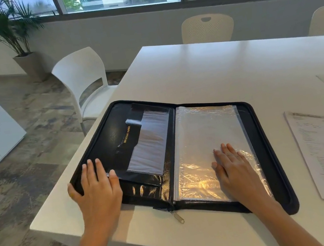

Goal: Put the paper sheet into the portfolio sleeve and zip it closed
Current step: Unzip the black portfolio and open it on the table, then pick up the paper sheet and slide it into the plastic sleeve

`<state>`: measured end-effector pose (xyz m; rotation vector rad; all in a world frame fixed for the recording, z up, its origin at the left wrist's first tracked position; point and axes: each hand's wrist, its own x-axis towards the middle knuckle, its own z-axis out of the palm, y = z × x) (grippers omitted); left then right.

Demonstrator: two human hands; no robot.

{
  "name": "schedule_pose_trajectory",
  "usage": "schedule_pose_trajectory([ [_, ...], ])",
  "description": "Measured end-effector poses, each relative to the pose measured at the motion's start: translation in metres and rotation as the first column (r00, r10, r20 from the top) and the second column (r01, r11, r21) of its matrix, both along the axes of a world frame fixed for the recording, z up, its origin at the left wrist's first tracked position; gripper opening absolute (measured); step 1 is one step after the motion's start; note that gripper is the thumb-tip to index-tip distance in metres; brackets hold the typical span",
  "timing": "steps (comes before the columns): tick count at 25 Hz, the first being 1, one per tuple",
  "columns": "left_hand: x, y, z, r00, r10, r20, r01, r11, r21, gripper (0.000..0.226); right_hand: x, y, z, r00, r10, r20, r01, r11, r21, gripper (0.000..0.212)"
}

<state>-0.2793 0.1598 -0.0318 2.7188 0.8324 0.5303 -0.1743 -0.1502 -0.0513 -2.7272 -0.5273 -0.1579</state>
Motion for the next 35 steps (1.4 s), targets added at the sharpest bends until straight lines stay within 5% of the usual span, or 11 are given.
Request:
schedule_pose_trajectory([
  [7, 0.017, -0.023, 0.003, 0.97, -0.225, -0.092, 0.237, 0.959, 0.155, 0.067, -0.002, 0.002, 0.001, 1.0, -0.021, 0.0, 0.021, 1.0, 0.005, 0.052],
  [12, 0.045, -0.054, 0.0, 0.814, -0.487, -0.318, 0.539, 0.836, 0.102, 0.08, -0.008, 0.002, 0.006, 0.993, -0.121, 0.001, 0.121, 0.987, -0.105, 0.053],
  [22, 0.048, -0.058, 0.003, 0.735, -0.499, -0.46, 0.541, 0.84, -0.047, 0.094, -0.008, -0.005, 0.01, 0.98, -0.19, -0.062, 0.187, 0.981, -0.052, 0.06],
  [25, 0.062, -0.073, 0.018, 0.744, -0.53, -0.407, 0.537, 0.836, -0.108, 0.106, -0.009, -0.026, 0.021, 0.958, -0.278, 0.064, 0.27, 0.956, 0.116, 0.052],
  [27, 0.076, -0.101, 0.028, 0.714, -0.62, -0.323, 0.629, 0.772, -0.09, 0.104, -0.005, -0.061, 0.031, 0.895, -0.429, 0.122, 0.401, 0.893, 0.203, 0.045],
  [30, 0.1, -0.17, 0.036, 0.547, -0.814, -0.194, 0.817, 0.57, -0.09, 0.085, 0.006, -0.135, 0.044, 0.744, -0.661, 0.092, 0.655, 0.75, 0.091, 0.049],
  [35, 0.138, -0.297, 0.028, 0.305, -0.933, -0.193, 0.932, 0.334, -0.139, 0.076, 0.018, -0.243, 0.057, 0.393, -0.902, -0.177, 0.893, 0.421, -0.158, 0.087],
])
